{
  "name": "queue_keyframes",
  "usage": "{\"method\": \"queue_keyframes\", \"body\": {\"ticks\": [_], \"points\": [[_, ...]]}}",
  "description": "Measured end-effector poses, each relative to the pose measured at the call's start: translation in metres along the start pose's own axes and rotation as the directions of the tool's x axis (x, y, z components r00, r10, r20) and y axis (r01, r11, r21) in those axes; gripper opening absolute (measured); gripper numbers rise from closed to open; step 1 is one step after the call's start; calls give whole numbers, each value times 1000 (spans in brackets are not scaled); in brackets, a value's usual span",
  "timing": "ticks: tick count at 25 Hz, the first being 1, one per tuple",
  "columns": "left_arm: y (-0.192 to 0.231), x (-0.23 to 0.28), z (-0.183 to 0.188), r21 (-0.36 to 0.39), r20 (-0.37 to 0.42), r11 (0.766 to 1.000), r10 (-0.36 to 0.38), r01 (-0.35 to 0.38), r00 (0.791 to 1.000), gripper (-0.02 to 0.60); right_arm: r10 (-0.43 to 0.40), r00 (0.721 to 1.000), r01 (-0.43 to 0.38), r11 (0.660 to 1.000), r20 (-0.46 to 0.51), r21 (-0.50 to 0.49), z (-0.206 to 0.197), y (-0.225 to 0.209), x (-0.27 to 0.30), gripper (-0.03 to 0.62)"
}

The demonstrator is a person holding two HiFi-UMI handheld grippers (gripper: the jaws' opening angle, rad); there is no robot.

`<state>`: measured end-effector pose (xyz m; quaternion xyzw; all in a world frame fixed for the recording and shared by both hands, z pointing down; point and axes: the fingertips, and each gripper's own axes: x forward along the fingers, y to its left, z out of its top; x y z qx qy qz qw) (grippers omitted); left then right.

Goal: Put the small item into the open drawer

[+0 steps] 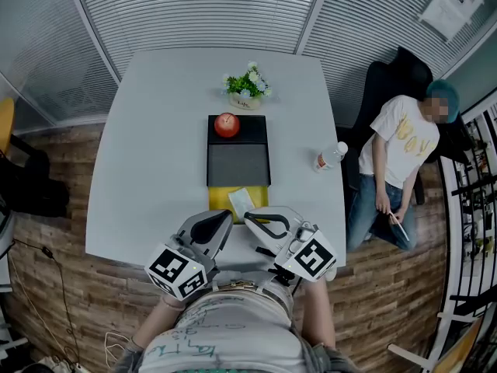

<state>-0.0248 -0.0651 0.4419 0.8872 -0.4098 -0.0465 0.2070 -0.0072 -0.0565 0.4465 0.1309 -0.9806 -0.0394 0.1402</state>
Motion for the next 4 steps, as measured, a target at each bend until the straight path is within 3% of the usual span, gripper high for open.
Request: {"method": "queue_keyframes", "body": {"ticks": [4], "points": [[-1, 0, 2, -8, -6, 1000, -1, 1, 1000, -3, 1, 1000, -1, 1000, 4, 12, 2, 0, 1, 2]]}}
